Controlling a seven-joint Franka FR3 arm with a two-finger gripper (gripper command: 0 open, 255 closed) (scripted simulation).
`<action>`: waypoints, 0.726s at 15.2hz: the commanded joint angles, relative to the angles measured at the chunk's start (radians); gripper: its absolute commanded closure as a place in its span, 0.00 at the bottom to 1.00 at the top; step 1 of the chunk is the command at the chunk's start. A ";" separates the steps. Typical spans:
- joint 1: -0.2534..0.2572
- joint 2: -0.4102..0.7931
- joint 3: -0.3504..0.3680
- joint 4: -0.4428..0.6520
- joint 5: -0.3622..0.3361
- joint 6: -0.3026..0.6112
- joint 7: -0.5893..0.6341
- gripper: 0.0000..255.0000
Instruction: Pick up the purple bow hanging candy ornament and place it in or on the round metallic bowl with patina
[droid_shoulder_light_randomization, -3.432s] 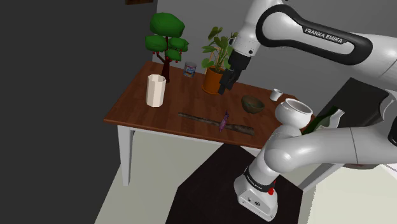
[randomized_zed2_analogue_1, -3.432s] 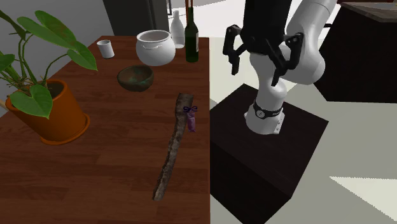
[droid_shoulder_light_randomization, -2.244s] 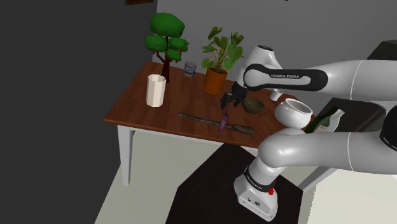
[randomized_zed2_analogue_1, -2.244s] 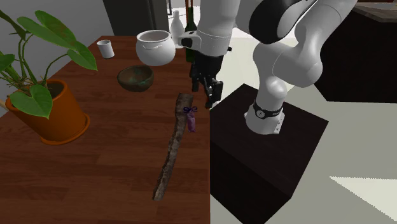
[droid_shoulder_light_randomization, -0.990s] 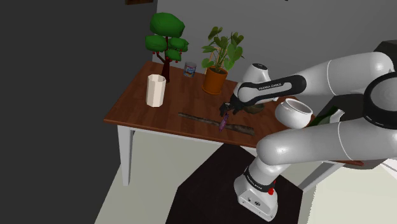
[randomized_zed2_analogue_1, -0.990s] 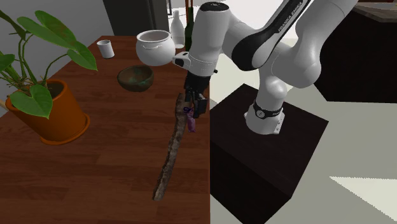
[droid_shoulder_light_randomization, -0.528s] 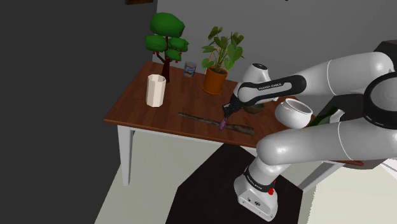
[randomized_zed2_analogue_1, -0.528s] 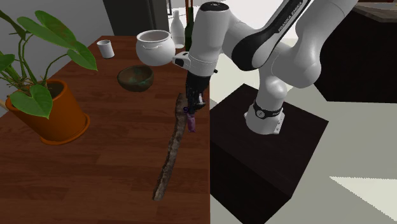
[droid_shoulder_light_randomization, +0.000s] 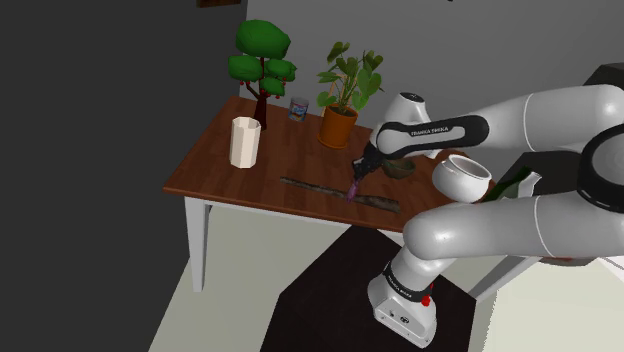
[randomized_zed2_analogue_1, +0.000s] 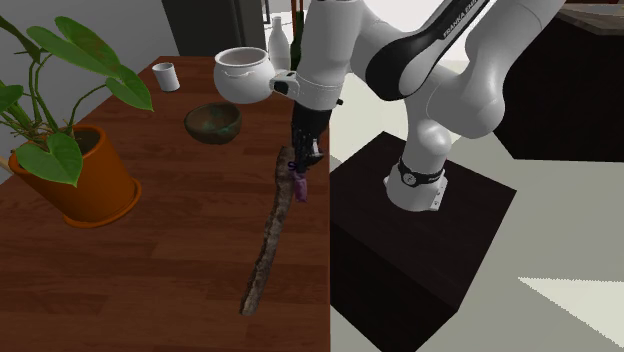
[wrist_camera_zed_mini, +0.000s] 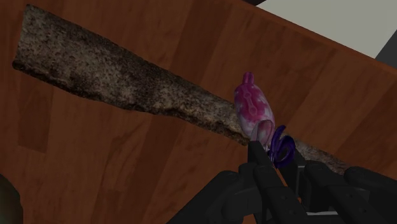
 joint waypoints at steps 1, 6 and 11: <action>0.002 -0.020 0.002 0.017 0.004 -0.038 -0.003 1.00; 0.008 -0.063 0.008 0.063 0.016 -0.127 -0.008 1.00; 0.013 -0.094 0.015 0.115 0.026 -0.209 -0.013 1.00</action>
